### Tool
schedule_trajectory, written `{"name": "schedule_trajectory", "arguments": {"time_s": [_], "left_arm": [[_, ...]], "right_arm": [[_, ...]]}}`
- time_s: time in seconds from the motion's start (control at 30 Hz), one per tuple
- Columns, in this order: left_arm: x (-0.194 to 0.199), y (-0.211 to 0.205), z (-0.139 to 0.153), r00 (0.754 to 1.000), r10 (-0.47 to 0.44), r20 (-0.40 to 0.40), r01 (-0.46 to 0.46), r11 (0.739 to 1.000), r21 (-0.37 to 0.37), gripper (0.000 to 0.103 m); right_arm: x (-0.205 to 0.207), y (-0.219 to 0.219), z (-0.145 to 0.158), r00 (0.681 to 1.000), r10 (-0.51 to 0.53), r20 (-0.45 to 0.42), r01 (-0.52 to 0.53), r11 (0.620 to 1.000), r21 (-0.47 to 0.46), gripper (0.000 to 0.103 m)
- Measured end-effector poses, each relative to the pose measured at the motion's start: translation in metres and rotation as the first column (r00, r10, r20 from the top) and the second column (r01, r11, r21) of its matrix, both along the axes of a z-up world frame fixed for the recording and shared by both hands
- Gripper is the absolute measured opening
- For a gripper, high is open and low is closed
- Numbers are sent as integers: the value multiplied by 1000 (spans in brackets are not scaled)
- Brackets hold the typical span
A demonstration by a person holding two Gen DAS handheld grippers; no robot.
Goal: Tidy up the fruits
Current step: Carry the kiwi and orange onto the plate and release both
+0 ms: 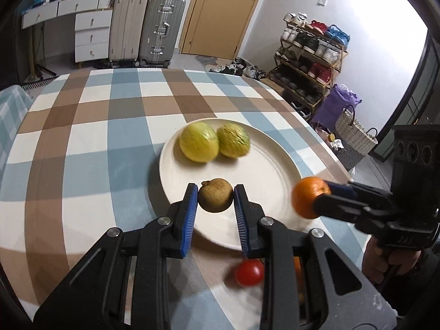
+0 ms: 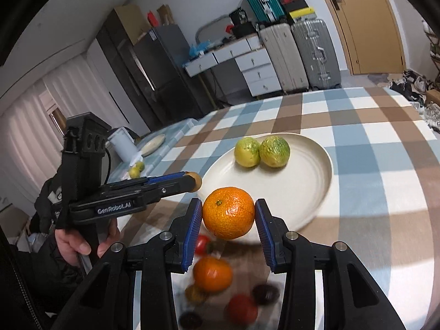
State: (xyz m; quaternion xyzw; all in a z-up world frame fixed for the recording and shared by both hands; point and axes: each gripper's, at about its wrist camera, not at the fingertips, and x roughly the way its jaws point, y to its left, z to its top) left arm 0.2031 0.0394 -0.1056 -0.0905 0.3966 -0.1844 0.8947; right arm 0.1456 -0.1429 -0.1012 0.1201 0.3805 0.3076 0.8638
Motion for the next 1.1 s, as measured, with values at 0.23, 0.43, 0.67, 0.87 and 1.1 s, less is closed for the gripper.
{"name": "schedule_trajectory", "arguments": {"time_s": [0.23,0.43,0.67,0.87,1.1], "left_arm": [[46,9,-17,999,-5,-46,4,1000,-24,24],[71,13,-21,998,-25,-54,23,999,-37,24],[79,8,-31,996,-44,-82,40,998,-52,24],[82,5,-32,995,-60,-82,56,997,-54,24],[78,11,-22,997,-37,-73,32,997,-76,38]], "right_arm": [[48,34,-11,995,69,-69,-73,996,-59,40],[67,55,-22,989,106,-106,-113,991,-68,40],[77,73,-32,981,127,-149,-141,986,-93,40],[82,85,-35,978,132,-164,-151,983,-108,41],[77,78,-21,983,120,-141,-132,988,-78,57]]}}
